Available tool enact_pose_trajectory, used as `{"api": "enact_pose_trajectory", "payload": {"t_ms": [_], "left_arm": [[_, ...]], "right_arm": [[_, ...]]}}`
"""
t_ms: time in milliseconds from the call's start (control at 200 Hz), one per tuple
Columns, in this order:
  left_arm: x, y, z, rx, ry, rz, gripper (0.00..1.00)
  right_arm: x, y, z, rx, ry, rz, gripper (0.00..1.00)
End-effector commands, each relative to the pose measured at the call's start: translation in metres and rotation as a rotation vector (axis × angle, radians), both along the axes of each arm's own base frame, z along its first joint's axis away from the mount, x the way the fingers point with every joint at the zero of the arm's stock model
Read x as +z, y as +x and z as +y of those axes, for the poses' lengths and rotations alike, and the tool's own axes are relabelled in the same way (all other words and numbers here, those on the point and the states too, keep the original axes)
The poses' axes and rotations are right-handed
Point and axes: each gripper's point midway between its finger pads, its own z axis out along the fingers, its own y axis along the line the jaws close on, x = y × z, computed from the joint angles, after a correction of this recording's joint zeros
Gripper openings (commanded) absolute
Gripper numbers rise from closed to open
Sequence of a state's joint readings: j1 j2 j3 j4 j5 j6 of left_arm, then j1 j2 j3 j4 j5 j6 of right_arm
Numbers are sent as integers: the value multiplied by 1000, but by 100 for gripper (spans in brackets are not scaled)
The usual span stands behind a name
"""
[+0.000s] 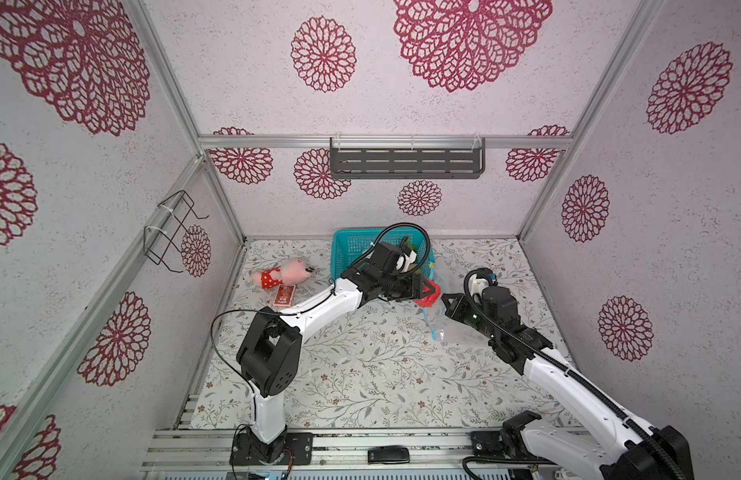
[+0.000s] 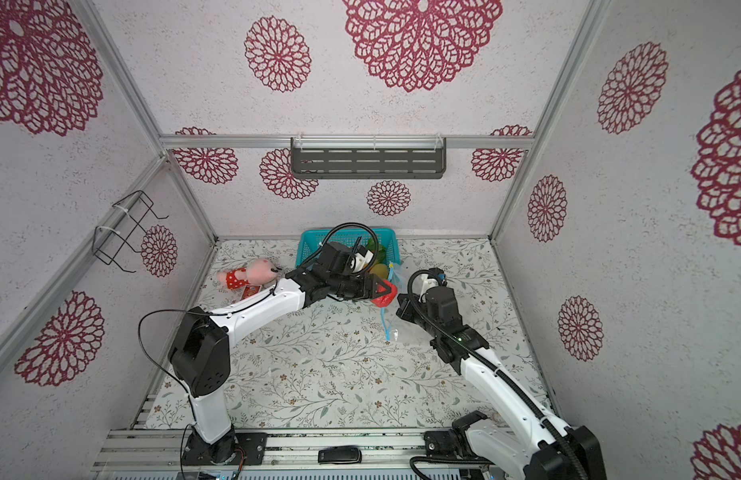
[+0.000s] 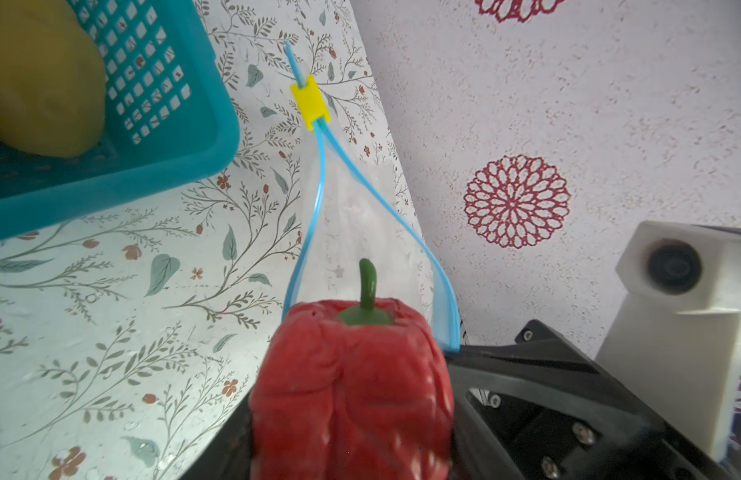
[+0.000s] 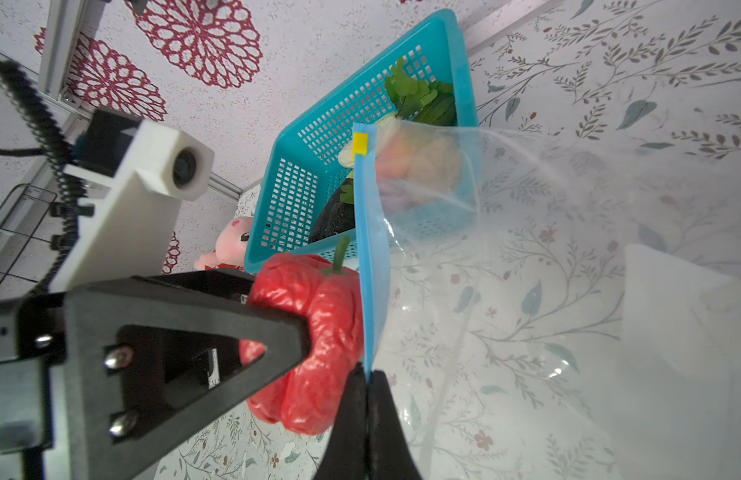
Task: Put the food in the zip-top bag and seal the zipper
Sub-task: 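Lower the red pepper into the clear bag and open the left gripper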
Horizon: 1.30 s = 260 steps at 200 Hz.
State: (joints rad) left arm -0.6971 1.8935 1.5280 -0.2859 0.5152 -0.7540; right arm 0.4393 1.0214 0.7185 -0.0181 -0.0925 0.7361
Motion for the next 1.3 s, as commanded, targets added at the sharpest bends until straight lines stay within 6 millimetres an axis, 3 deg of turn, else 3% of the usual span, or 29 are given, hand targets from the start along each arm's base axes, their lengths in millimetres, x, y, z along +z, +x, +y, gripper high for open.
{"api": "enact_pose_trajectory", "payload": {"t_ms": [0, 585, 1166, 1191, 1211, 1296], "left_arm": [[-4, 0, -6, -9, -16, -9, 41], [-12, 3, -12, 5, -32, 53, 42], [-5, 1, -20, -24, -74, 60, 58], [-5, 1, -20, -25, -73, 61, 59], [-22, 3, -21, -23, -53, 86, 59], [-25, 2, -22, -27, -51, 90, 61]], "right_arm": [[20, 1, 1, 2, 48, -49, 0], [21, 2, 11, 45, 86, -52, 0], [17, 3, 13, 50, 83, -42, 0], [17, 3, 13, 50, 83, -41, 0], [17, 3, 13, 48, 83, -41, 0], [16, 4, 13, 49, 85, -38, 0]]}}
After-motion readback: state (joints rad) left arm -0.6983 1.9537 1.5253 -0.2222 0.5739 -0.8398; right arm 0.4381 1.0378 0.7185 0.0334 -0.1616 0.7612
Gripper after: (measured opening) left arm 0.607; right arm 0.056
